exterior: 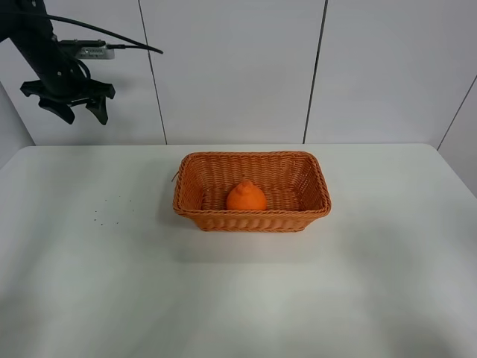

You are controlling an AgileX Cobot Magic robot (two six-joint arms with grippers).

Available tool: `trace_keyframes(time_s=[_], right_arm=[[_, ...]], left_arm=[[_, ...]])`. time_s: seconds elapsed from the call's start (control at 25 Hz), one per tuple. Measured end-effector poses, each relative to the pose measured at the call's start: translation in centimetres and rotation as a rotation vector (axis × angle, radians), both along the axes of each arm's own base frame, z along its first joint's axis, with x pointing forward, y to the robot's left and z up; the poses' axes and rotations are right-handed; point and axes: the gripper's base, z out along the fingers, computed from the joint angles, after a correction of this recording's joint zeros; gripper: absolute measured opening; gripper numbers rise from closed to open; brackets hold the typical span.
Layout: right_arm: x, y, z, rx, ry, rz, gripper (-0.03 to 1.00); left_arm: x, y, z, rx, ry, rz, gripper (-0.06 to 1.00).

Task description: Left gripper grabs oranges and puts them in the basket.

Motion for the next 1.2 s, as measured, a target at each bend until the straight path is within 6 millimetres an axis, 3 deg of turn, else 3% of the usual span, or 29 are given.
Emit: trace_keyframes(time_s=[0.28, 0.48, 0.76, 1.0, 1.2], right_arm=[[0.0, 0.0, 0.0, 0.000, 0.000, 0.000, 0.69], [0.0, 0.0, 0.0, 0.000, 0.000, 0.000, 0.69], [0.0, 0.0, 0.0, 0.000, 0.000, 0.000, 0.69], [0.0, 0.0, 0.0, 0.000, 0.000, 0.000, 0.69], [0.0, 0.0, 0.0, 0.000, 0.000, 0.000, 0.69]], left_arm=[[-1.8, -0.1, 0.6, -0.017, 0.034, 0.007, 0.78], [-5.9, -0.4, 2.7, -0.041, 0.062, 0.010, 0.78], [-15.4, -0.7, 5.9, -0.059, 0.078, 0.010, 0.78], [-25.3, -0.8, 6.0, -0.059, 0.083, 0.010, 0.78], [-33.0, -0.9, 4.2, -0.059, 0.048, 0.010, 0.78]])
